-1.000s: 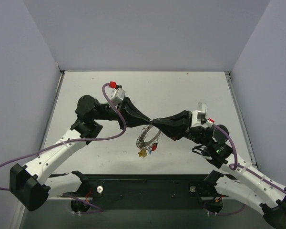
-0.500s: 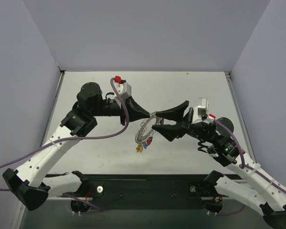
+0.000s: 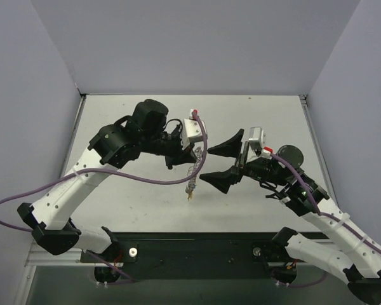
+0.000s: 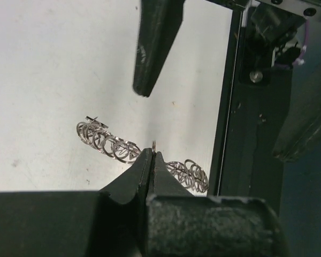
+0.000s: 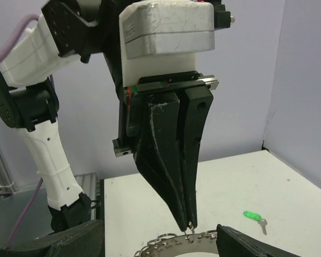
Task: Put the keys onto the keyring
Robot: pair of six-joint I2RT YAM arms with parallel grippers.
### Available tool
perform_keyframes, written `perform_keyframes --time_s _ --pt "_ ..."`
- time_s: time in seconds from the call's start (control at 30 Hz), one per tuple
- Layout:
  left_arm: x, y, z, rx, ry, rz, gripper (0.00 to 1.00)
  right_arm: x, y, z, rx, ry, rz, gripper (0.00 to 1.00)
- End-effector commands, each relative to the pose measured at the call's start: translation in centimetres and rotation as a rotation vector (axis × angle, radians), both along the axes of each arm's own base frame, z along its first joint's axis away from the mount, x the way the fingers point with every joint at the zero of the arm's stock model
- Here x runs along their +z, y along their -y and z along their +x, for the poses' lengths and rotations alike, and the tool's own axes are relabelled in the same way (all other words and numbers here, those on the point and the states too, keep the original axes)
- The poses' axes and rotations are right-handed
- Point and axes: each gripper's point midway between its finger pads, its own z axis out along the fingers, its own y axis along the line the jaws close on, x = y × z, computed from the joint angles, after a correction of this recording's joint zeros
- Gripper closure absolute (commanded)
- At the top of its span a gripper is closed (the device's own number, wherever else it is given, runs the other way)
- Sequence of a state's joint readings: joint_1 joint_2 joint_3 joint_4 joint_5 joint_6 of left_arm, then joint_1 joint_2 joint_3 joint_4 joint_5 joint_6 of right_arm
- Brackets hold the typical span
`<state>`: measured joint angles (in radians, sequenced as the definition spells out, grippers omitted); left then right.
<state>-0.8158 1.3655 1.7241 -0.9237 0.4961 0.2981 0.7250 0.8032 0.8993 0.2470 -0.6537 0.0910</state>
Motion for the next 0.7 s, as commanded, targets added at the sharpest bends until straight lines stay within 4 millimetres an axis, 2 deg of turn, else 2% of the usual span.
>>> perform_keyframes --time_s 0.0,0.03,0.07,0.27,0.33,0.67 --pt "-0.4 -1.1 -1.4 -0.048 0.042 0.119 1.0 0.5 -0.5 -0.1 0.047 0.032 -0.026 0.17" --pt "-0.5 -1.1 -2.0 -0.065 0.043 0.13 1.0 0.4 -0.6 0.0 0.052 0.029 -0.032 0.18" --pt "-0.6 -0.9 -2.1 -0.074 0.045 0.138 1.0 0.3 -0.7 -0.1 0.06 0.034 -0.039 0.23" --pt "-0.2 -0.8 -2.3 -0.077 0.06 0.144 1.0 -0.9 -1.0 -0.4 0.102 0.003 -0.096 0.38" --pt "-0.1 -0.7 -2.5 -0.092 0.059 0.135 1.0 -1.6 -1.2 -0.3 0.117 0.006 -0.12 0.4" --pt "0.3 -0.1 -3.2 -0.133 0.063 0.113 1.0 -2.6 -2.1 -0.5 0.181 -0.024 -0.143 0.5"
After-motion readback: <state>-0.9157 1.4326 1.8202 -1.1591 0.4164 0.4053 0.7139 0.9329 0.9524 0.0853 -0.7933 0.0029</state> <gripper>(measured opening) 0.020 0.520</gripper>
